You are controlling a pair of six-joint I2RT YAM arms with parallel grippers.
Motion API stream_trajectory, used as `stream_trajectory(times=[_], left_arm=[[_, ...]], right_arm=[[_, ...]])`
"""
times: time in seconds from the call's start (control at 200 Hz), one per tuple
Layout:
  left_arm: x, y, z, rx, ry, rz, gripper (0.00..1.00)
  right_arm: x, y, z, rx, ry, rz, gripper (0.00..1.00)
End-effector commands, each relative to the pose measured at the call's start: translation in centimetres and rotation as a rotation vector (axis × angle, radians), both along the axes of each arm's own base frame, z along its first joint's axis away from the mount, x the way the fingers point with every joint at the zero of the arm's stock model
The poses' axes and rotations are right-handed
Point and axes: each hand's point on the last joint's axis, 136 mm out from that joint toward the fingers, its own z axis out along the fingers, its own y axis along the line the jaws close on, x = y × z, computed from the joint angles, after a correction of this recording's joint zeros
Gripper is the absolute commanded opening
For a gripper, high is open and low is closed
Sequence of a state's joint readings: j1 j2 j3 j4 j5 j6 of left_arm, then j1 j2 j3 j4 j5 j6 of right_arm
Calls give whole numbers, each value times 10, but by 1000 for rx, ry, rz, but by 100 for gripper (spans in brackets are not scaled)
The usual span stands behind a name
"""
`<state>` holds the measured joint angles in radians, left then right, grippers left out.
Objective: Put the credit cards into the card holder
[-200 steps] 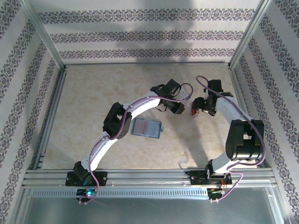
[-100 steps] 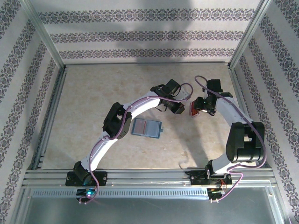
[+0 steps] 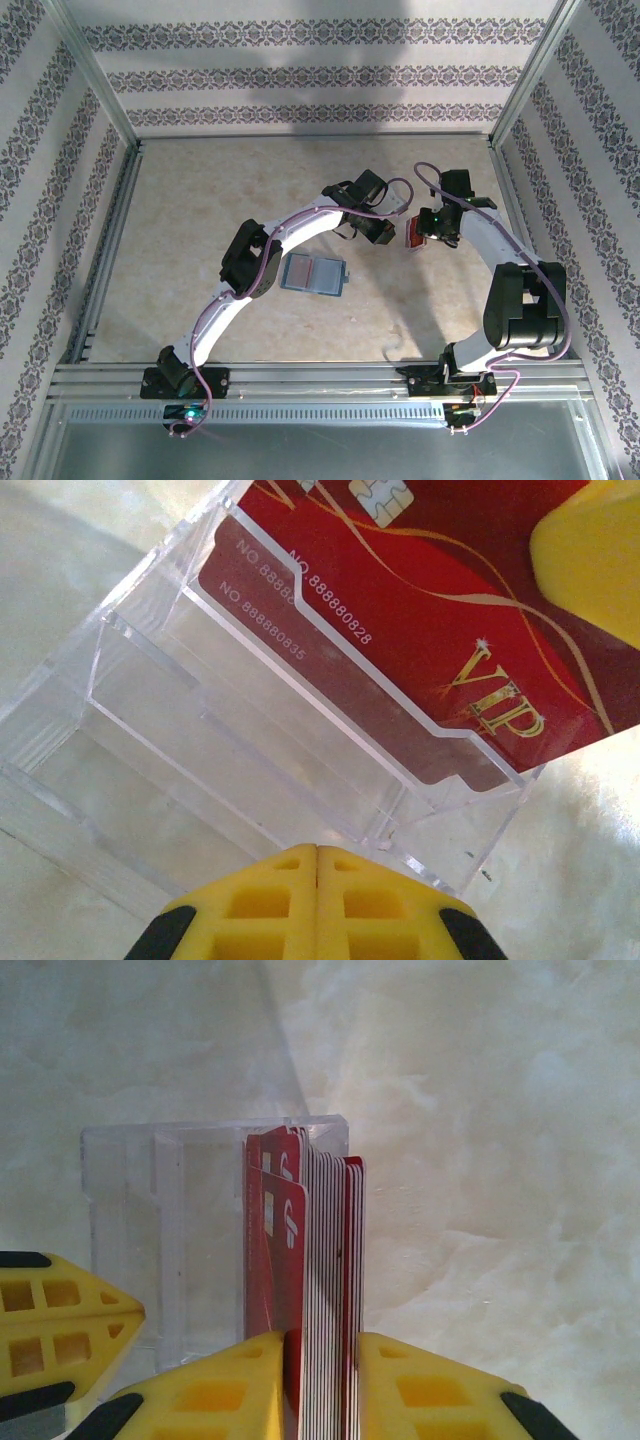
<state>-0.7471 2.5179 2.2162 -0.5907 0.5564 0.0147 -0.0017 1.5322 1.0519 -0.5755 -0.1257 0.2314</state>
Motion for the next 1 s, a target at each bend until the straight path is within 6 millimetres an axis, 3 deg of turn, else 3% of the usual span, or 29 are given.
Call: stream_trajectory(times=[0.0,0.66,0.999], left_arm=[[-18,14,-40,120,62,-1,0],[-23,16,-42,125,81,3,0],[-38,7,-28,97,113,9,0]], right_arm=[[-10,-12,4,-65,30,-18,22],[-13,-7,12,-71,21,1,9],[-21,7,25,-19,-4,21,2]])
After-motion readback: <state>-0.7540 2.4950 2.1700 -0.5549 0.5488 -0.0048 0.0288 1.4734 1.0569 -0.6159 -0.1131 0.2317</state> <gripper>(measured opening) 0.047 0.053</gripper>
